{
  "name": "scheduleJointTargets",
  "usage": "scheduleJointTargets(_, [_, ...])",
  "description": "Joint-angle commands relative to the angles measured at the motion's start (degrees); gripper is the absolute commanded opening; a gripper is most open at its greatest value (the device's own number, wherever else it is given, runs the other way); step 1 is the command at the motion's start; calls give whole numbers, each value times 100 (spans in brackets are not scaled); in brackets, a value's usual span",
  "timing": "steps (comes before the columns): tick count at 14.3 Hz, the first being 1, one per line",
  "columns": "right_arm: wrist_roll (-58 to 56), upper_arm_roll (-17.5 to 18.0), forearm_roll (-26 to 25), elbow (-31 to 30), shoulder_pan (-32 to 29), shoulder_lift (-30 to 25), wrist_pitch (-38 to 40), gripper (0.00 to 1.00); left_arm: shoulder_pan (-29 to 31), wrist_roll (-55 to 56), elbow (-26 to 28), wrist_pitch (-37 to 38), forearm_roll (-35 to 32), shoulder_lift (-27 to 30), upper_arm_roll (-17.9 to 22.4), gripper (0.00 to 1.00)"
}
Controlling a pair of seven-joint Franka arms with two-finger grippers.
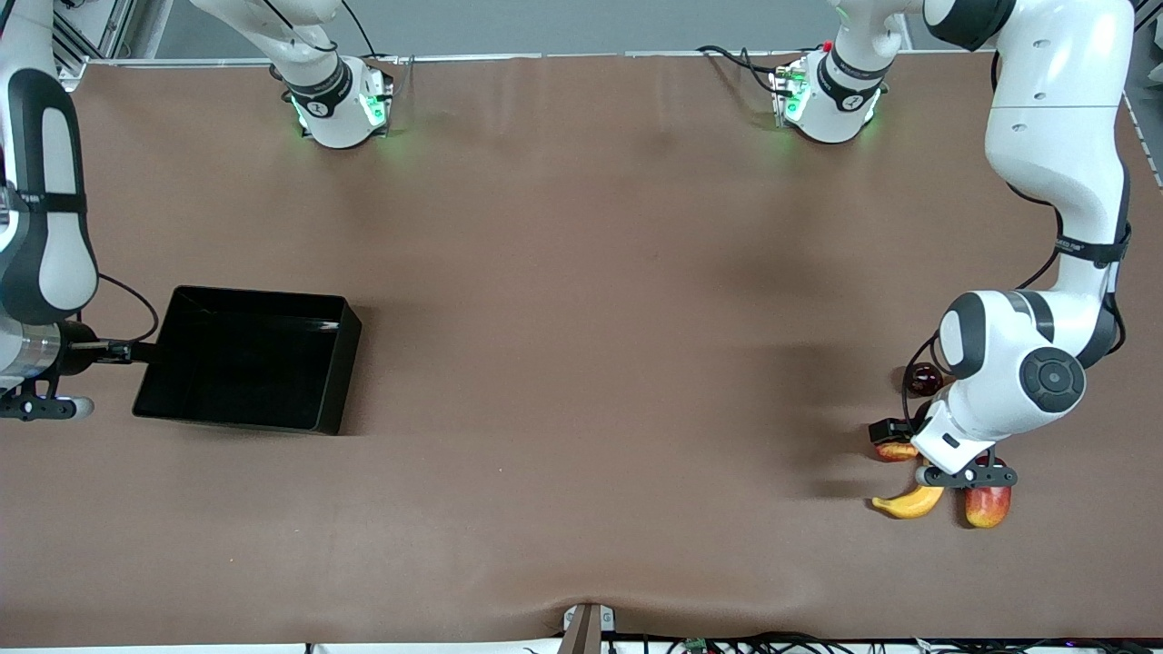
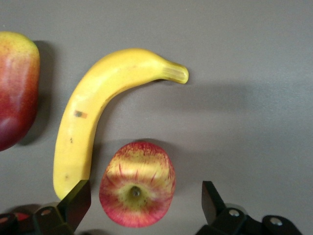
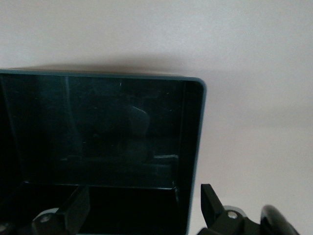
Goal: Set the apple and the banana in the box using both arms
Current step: 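Move the left gripper over the red-yellow apple beside the banana, then lower the left gripper and close it on the red-yellow apple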
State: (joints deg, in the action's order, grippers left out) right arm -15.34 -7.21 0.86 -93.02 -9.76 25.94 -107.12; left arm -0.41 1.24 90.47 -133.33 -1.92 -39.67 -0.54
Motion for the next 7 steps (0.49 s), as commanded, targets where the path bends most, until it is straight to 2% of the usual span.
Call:
scheduleJointTargets(1, [-495, 80, 11, -180, -412, 113, -273, 100, -21, -45, -90, -176, -116, -190, 2, 100])
scheduleJointTargets(3, [-549, 80, 20, -610, -474, 104, -790, 100, -12, -45, -90, -176, -116, -208, 2, 100])
scheduleJointTargets(4, [-549, 88, 46, -812, -501, 104, -906, 94, -12, -45, -82, -176, -116, -234, 2, 94])
scheduleJointTargets(5, [-549, 97, 81, -953, -510, 104, -994, 76, -3, -88, -73, -176, -116, -235, 2, 77])
scheduleJointTargets(7, [-549, 97, 81, -1078, -492, 104, -1091, 41, 5, -211, -64, -167, -116, -243, 2, 37])
